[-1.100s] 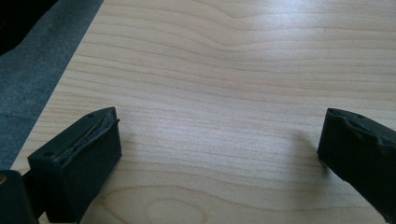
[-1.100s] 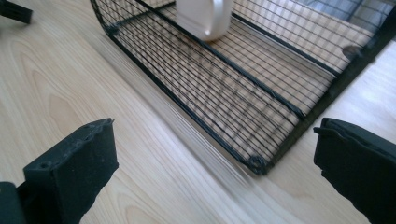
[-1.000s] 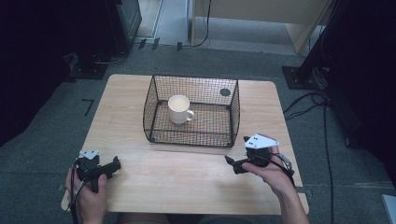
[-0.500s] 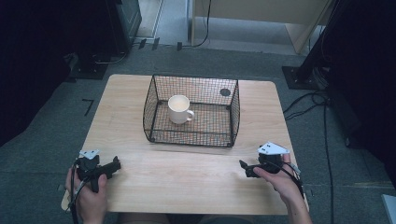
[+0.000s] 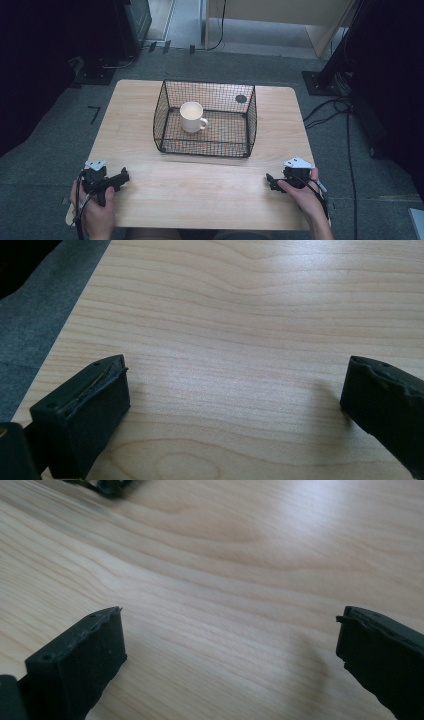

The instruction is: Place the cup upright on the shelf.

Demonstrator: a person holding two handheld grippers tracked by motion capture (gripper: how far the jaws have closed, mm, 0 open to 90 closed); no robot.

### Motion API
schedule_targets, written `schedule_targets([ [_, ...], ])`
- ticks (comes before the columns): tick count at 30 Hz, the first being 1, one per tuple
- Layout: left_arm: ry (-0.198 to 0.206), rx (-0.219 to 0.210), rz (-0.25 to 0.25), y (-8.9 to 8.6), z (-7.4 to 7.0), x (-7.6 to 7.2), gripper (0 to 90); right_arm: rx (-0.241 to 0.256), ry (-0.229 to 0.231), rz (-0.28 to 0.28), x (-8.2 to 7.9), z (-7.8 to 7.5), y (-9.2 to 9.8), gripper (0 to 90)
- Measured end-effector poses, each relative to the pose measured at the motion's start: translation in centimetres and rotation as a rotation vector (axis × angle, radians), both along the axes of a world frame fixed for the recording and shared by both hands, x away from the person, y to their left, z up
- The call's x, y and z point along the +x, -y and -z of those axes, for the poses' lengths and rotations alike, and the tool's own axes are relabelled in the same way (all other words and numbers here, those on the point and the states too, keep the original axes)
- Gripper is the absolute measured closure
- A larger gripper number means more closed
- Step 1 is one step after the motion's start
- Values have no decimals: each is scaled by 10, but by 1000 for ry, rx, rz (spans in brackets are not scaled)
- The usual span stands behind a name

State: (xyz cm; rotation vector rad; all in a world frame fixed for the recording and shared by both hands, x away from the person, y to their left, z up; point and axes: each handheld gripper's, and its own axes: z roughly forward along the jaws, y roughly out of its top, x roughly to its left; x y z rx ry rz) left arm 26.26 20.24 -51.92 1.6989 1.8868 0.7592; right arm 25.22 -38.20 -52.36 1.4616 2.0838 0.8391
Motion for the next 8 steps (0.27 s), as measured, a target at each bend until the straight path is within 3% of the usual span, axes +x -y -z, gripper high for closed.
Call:
schedule_targets([
  [4,0,0,0,0,0,0,0,47,-7,22,0,3,4,0],
  [8,0,0,0,0,0,0,0,50,-7,25,1,3,3,0],
])
